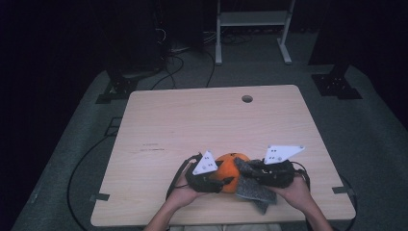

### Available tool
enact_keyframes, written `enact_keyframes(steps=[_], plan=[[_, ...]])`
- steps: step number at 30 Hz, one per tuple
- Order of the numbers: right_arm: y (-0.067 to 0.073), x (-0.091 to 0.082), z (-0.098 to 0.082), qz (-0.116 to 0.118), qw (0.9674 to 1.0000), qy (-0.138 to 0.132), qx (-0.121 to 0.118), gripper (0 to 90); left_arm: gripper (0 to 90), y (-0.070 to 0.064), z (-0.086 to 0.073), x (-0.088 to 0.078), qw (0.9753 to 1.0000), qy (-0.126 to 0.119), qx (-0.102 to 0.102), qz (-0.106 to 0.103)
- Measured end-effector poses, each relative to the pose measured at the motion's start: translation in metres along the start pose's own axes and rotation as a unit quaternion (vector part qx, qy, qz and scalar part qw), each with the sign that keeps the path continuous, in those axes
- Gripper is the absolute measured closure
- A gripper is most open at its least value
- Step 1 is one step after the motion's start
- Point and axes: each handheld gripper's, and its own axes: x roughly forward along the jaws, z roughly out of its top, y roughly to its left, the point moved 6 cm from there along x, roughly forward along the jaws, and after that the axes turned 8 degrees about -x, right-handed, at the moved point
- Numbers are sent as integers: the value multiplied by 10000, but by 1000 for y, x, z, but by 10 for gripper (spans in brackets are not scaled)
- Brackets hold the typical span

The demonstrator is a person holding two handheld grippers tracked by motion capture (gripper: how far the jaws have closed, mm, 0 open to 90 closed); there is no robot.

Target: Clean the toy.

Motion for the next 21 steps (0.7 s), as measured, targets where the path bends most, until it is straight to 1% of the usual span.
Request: enact_keyframes(steps=[1,3,6,7,8,9,10,12,13,14,15,16,18,21], plan=[[-1,1,-1,-59,10000,59,-29,764,411,0,0,0,10000,6,5,3],[-8,-2,-5,-210,9997,69,131,764,410,2,-2,-1,10000,-41,-80,-16],[-25,-8,-19,-594,9973,261,341,765,400,5,-3,-1,9998,-74,-178,-47],[-28,-9,-24,-659,9964,364,378,764,393,5,-3,-1,9998,-81,-192,-50],[-28,-8,-28,-625,9964,412,407,765,388,5,-4,0,9999,-52,-143,-55],[-26,-8,-28,-545,9969,375,433,765,383,3,-4,2,9999,-30,-99,-53],[-22,-8,-24,-423,9979,292,393,765,377,2,-5,3,10000,12,-26,-70],[-8,-7,-11,-92,9998,40,189,765,372,-3,-6,6,9999,6,65,-124],[-3,-5,-5,-9,10000,-5,82,765,371,-5,-7,7,9998,36,165,-124],[1,-2,0,-14,10000,48,-21,765,369,-7,-8,8,9995,79,293,-87],[2,1,1,-72,9998,148,-106,762,369,-8,-8,9,9993,86,351,-54],[0,3,0,-175,9996,206,-73,761,371,-9,-8,8,9994,81,328,-54],[-10,1,-4,-236,9993,165,242,762,376,-8,-8,8,9995,69,301,-71],[-24,-7,-13,-432,9976,175,517,762,378,-7,-9,7,9994,49,317,-123]])
